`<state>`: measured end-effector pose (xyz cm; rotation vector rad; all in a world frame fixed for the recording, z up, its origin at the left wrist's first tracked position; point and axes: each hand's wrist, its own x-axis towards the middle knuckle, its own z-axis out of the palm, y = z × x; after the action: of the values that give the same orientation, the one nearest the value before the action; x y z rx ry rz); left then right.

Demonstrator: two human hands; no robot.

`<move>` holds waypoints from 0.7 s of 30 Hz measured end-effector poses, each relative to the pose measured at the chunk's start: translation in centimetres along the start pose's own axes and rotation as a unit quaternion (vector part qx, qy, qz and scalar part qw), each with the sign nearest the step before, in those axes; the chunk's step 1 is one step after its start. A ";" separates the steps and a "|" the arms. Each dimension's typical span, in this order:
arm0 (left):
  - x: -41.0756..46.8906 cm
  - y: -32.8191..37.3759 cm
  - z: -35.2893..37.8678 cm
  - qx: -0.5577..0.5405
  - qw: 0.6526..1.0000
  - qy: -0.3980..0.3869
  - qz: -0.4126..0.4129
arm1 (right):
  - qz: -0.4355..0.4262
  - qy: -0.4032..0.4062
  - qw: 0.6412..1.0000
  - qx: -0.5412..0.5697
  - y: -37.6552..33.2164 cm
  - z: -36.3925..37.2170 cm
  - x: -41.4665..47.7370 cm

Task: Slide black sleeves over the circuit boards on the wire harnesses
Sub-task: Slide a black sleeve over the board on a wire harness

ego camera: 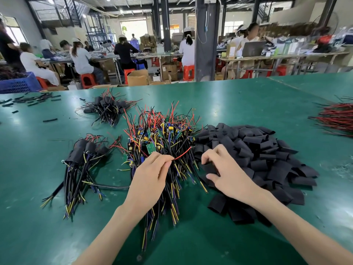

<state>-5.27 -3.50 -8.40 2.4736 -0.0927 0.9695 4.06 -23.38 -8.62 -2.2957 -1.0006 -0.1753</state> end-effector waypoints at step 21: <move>0.0 0.1 0.2 -0.006 1.000 0.003 -0.005 | 0.042 0.051 0.969 0.238 -0.3 -0.2 0.1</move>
<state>-5.16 -3.69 -8.45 2.4574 -0.0833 0.9681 3.94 -23.25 -8.30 -1.8641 -0.7889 -0.0122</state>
